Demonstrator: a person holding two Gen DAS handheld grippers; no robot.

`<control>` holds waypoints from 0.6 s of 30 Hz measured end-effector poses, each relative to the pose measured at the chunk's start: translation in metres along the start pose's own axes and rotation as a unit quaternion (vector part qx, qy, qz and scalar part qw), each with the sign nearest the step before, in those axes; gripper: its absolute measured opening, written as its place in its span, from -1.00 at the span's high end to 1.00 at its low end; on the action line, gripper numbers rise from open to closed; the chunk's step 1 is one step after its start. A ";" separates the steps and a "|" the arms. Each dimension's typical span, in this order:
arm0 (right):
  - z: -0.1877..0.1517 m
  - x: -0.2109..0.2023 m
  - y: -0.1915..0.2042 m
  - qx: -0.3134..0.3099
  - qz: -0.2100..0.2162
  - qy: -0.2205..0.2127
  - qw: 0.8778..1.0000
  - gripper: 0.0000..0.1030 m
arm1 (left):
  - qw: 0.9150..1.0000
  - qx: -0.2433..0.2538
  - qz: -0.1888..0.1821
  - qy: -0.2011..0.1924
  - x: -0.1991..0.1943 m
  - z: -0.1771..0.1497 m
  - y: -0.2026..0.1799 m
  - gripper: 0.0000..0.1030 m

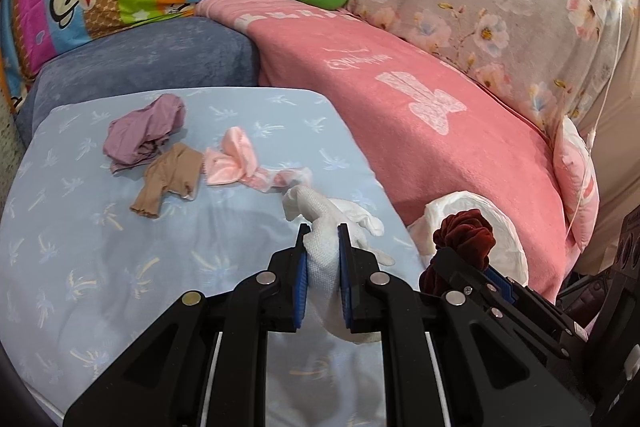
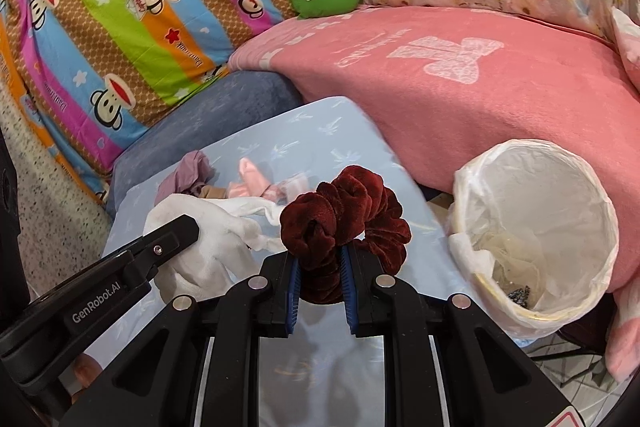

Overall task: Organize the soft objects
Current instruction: 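Carry the glove and scrunchie over the wastebasket and open the left tool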

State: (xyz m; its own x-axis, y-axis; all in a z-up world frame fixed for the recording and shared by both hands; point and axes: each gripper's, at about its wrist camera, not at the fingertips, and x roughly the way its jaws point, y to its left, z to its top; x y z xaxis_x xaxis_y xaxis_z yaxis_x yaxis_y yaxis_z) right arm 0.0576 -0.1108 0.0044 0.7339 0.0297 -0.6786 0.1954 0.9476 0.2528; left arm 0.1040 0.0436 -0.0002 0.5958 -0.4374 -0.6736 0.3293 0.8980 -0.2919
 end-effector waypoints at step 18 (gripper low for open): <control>0.008 -0.019 -0.131 0.105 -0.073 -0.027 0.991 0.68 | 0.990 0.101 -0.093 0.041 0.054 0.003 -0.111 0.74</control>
State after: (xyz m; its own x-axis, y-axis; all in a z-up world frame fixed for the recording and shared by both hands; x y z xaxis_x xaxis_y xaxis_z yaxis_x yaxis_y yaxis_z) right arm 0.0231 -0.2381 -0.0102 0.7205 -0.1259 -0.6820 0.4294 0.8532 0.2961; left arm 0.1019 -0.0795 -0.0022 0.4524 -0.5807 -0.6768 0.5713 0.7715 -0.2800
